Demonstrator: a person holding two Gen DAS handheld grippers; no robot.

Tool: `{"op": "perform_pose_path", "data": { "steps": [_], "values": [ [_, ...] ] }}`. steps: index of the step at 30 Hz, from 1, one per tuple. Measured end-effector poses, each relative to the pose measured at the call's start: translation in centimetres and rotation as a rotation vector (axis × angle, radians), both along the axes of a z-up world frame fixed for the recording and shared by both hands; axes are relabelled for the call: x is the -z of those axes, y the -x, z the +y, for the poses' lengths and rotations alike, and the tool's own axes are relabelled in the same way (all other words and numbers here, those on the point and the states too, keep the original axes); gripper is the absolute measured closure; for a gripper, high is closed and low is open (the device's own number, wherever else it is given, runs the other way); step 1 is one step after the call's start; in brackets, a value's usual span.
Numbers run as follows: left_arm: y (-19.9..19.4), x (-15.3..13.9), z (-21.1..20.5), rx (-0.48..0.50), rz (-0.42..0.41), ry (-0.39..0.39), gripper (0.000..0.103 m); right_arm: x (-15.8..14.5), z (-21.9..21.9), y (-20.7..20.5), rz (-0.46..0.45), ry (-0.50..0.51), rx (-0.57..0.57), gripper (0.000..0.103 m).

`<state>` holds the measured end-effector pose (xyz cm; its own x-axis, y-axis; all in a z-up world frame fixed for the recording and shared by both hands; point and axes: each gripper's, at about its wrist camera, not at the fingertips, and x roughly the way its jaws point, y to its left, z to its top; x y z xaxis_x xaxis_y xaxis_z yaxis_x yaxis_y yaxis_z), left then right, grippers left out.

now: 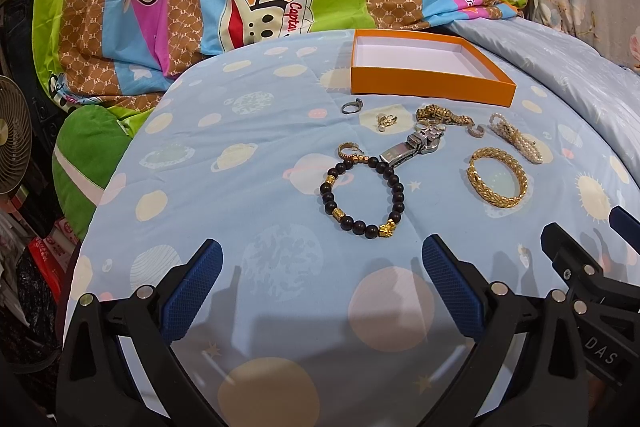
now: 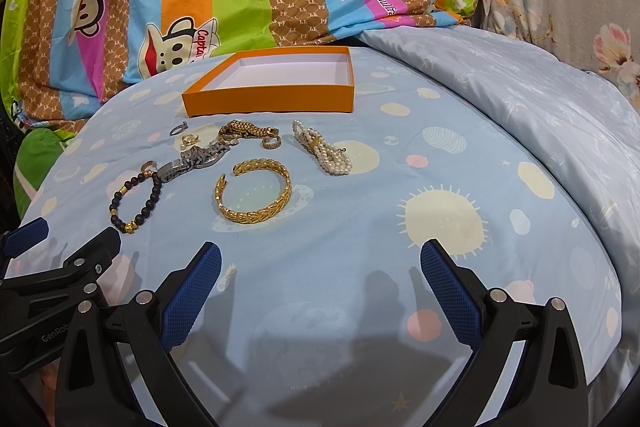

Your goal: Organize jewelry

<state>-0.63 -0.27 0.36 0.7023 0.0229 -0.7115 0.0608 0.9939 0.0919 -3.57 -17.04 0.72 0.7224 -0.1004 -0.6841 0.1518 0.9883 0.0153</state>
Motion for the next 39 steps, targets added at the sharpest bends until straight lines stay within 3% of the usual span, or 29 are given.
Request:
{"op": "perform_pose_path", "data": {
  "steps": [9,15,28,37,39],
  "values": [
    [0.1,0.0,0.2,0.004,0.001,0.045,0.005,0.3,-0.1,-0.1,0.008,-0.001,-0.005,0.005],
    [0.3,-0.4,1.5,0.003,0.002,0.077,0.005,0.6,-0.7,-0.8,0.046,-0.054,-0.014,0.005],
    [-1.5,-0.3,4.7,-0.02,0.028,0.117,0.005,0.9,0.8,-5.8,0.127,-0.109,-0.071,0.005],
    [-1.9,0.1,4.8,0.0,0.056,0.135,0.005,1.3,2.1,-7.7,0.165,-0.065,-0.095,0.025],
    [-2.1,0.2,4.6,0.011,0.065,0.137,0.005,1.3,2.2,-7.6,0.161,-0.053,-0.094,0.035]
  ]
}}
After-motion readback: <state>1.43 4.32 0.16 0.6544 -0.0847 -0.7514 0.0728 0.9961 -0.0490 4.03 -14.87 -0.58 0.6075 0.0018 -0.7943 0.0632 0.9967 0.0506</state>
